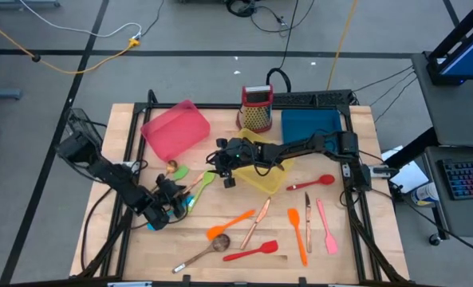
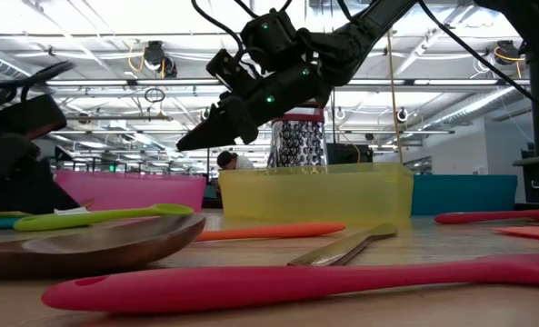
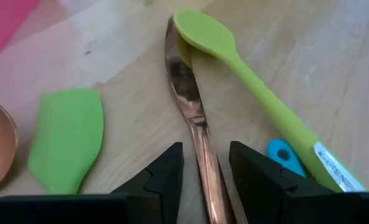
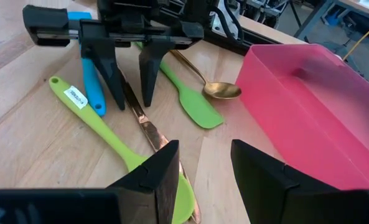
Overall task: Pick & Place Kitchen Items
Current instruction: Put the brown table knife into the yellow bin
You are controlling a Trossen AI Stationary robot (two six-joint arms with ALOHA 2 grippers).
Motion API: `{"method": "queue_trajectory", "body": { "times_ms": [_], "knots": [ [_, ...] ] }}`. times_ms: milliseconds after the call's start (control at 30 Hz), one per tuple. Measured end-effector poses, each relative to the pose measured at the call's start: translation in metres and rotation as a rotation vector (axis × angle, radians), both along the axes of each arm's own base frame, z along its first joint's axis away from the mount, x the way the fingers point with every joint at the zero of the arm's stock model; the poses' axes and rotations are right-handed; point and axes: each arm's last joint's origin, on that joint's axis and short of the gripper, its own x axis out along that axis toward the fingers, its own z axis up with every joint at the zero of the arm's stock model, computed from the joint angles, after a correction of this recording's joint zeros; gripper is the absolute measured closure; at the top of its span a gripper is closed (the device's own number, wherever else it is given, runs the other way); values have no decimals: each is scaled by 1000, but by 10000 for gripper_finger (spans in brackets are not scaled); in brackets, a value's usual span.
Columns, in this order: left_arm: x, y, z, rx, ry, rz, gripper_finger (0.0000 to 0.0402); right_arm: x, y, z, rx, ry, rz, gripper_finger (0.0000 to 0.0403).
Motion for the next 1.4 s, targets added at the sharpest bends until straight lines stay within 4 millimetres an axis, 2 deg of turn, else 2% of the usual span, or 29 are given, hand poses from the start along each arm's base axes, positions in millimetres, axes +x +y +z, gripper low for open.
{"method": "queue_trajectory", "body": {
  "times_ms": [267,533,967,1233,1400],
  "knots": [
    [-11,-8,-14,66,-70,3,269,0,0,0,-1,-5,0,264],
    [-14,-10,-23,107,-146,13,358,0,0,0,-1,-5,1,264],
    [-11,-17,-23,56,-214,12,358,-1,2,-1,4,17,10,264],
    [-1,-16,-21,54,-241,19,355,-2,7,-2,65,28,137,264],
    [2,-17,-20,34,-269,33,353,-1,11,-11,41,44,168,264]
  ]
}}
